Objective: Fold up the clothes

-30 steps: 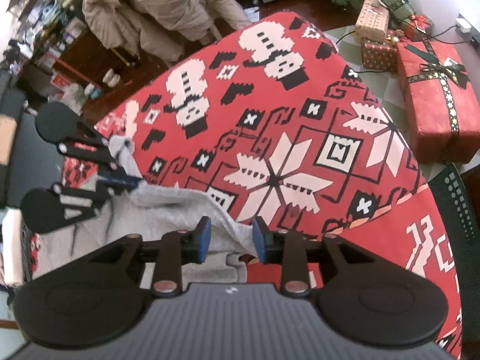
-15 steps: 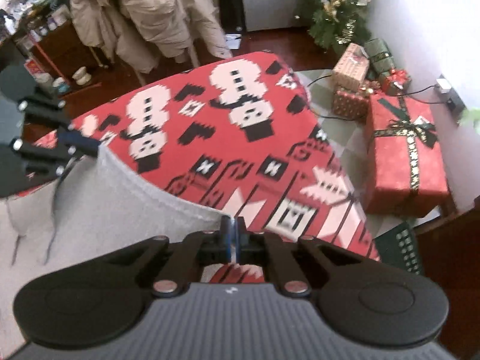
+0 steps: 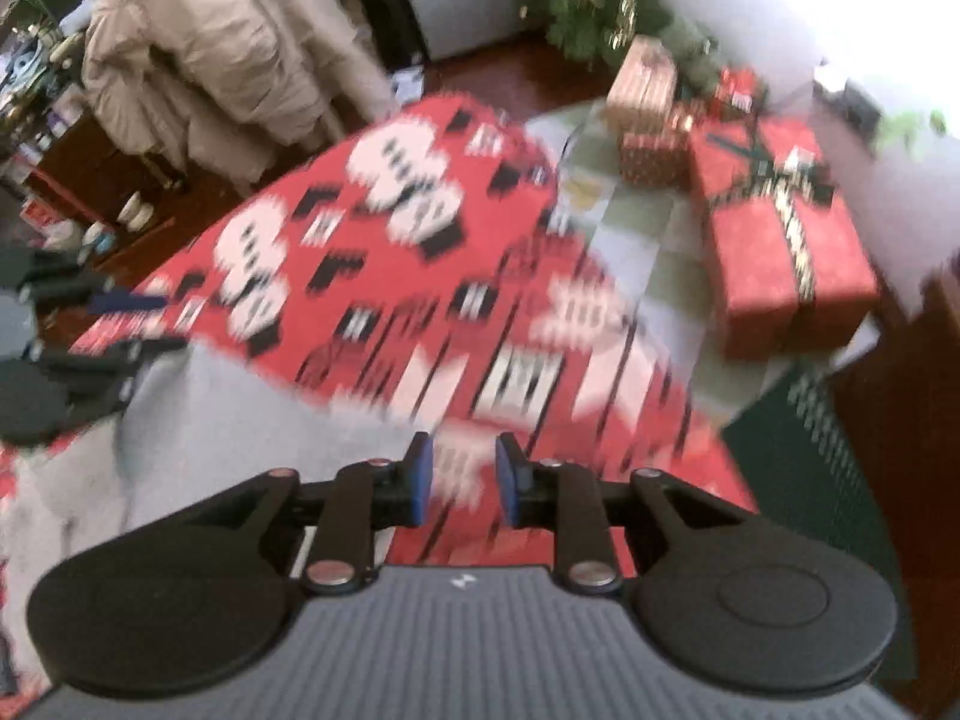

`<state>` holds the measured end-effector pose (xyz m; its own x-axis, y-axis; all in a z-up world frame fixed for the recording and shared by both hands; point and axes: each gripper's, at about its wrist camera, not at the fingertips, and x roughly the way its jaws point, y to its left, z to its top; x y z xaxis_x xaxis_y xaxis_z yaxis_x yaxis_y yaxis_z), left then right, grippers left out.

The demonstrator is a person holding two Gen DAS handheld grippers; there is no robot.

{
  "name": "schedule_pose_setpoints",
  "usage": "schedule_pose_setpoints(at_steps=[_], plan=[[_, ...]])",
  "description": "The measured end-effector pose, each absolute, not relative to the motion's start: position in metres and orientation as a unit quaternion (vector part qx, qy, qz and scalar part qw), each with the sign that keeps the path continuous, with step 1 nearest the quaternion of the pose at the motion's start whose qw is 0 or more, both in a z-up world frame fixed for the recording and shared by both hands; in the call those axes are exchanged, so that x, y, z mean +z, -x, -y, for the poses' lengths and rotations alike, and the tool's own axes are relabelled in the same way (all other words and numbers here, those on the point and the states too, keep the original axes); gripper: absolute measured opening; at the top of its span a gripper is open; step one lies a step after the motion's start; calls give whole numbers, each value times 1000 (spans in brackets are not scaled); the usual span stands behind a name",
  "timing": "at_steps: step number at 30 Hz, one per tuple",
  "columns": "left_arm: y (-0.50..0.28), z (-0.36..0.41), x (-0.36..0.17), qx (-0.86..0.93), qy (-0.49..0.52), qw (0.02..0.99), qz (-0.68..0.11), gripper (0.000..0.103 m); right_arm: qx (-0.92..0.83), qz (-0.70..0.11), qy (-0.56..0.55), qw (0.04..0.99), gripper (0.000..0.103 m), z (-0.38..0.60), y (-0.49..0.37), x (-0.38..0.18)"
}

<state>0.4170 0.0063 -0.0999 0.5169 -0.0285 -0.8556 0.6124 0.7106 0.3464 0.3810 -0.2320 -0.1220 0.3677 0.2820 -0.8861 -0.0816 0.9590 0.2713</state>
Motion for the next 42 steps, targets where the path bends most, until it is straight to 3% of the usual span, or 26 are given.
schedule_pose_setpoints(at_steps=[10,11,12,15,20,23,25,29,33,37,39,41,42], plan=[[-345,24,-88,-180,-228,830,-476,34,140,-592,-124,784,27,196,-320,-141],[-336,28,-90,-185,-220,828,-482,34,141,-589,-127,785,22,194,-320,-142],[-327,33,-91,-198,-222,825,-481,33,138,-588,-122,788,8,192,-319,-143],[-300,51,-95,-235,-232,817,-472,26,119,-578,-109,800,8,193,-312,-140],[-285,71,-108,-258,-251,804,-473,24,98,-587,-144,791,8,210,-291,-139],[-276,83,-116,-271,-263,796,-473,24,102,-585,-156,790,10,214,-292,-139],[-271,91,-121,-279,-269,791,-473,24,104,-581,-153,792,18,214,-299,-137],[-274,94,-120,-265,-257,801,-472,24,89,-560,-139,812,20,226,-318,-126],[-277,101,-118,-259,-253,809,-463,24,104,-532,-120,832,34,227,-356,-120],[-282,111,-118,-263,-251,811,-458,24,133,-537,-84,829,34,213,-395,-134],[-284,114,-120,-265,-247,811,-459,24,165,-540,-25,825,27,200,-401,-140],[-285,118,-121,-269,-245,810,-460,24,185,-533,31,825,5,189,-402,-143],[-285,120,-122,-272,-244,809,-460,24,190,-534,42,823,3,187,-402,-144]])
